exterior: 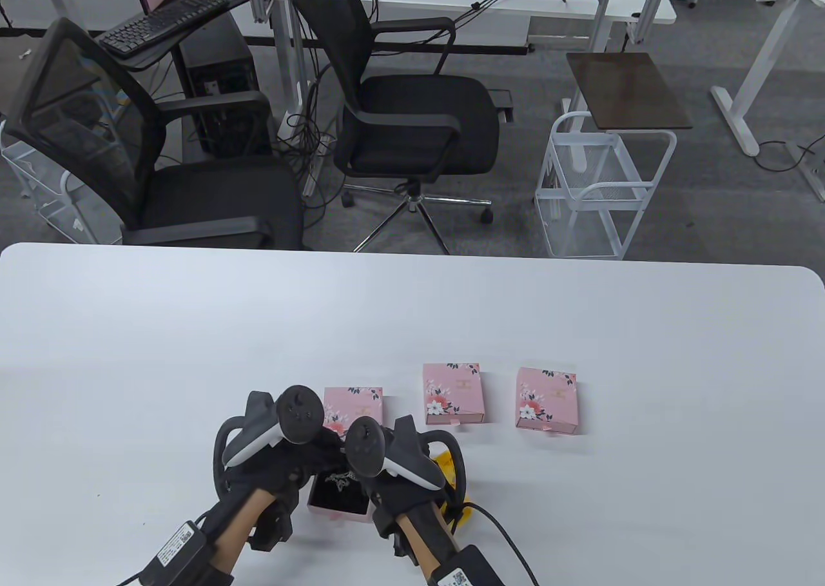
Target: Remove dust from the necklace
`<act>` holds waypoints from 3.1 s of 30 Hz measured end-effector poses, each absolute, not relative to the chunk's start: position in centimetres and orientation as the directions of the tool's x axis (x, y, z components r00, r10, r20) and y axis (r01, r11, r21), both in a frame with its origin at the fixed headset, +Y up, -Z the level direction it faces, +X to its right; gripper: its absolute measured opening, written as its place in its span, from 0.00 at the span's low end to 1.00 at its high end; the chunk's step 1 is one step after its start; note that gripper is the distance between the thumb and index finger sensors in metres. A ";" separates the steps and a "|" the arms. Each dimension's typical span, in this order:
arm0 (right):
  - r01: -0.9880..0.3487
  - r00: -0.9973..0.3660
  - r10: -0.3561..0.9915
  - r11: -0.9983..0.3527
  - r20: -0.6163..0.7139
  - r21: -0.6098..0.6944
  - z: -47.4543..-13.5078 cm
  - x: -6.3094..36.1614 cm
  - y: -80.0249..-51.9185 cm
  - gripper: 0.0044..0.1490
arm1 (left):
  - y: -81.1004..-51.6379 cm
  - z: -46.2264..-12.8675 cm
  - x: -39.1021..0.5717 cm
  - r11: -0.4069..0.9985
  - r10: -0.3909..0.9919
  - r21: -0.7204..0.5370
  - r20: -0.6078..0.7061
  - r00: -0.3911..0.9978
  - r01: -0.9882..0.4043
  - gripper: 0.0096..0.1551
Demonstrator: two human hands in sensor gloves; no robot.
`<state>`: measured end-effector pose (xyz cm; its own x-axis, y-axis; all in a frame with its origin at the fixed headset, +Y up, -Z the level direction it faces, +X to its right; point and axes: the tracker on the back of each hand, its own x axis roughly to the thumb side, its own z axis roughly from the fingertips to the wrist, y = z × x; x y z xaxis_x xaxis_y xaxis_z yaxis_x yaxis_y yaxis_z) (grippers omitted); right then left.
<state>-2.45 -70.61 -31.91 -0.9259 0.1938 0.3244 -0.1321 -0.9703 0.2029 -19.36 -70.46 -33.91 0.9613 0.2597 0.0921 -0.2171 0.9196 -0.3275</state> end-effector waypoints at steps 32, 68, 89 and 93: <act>0.151 -0.886 -0.133 -0.988 0.444 0.005 -27.5 -3.5 -75.3 0.26 | -75.4 -34.8 -19.5 0.896 0.260 -0.414 0.195 0.946 -0.161 0.30; 0.089 -0.950 -0.101 -0.995 0.295 -0.054 -31.2 -5.1 -75.2 0.49 | -75.6 -35.2 -20.9 0.835 0.419 -0.453 0.155 0.895 -0.312 0.28; 0.051 -0.973 -0.051 -0.999 0.223 -0.008 -34.1 -5.4 -74.6 0.36 | -75.7 -34.8 -21.4 0.850 0.459 -0.366 0.157 0.875 -0.380 0.28; -0.072 -0.972 0.100 -0.988 0.214 0.138 -34.5 -5.0 -73.6 0.46 | -73.9 -34.1 -22.8 0.851 0.488 -0.291 0.129 0.863 -0.437 0.29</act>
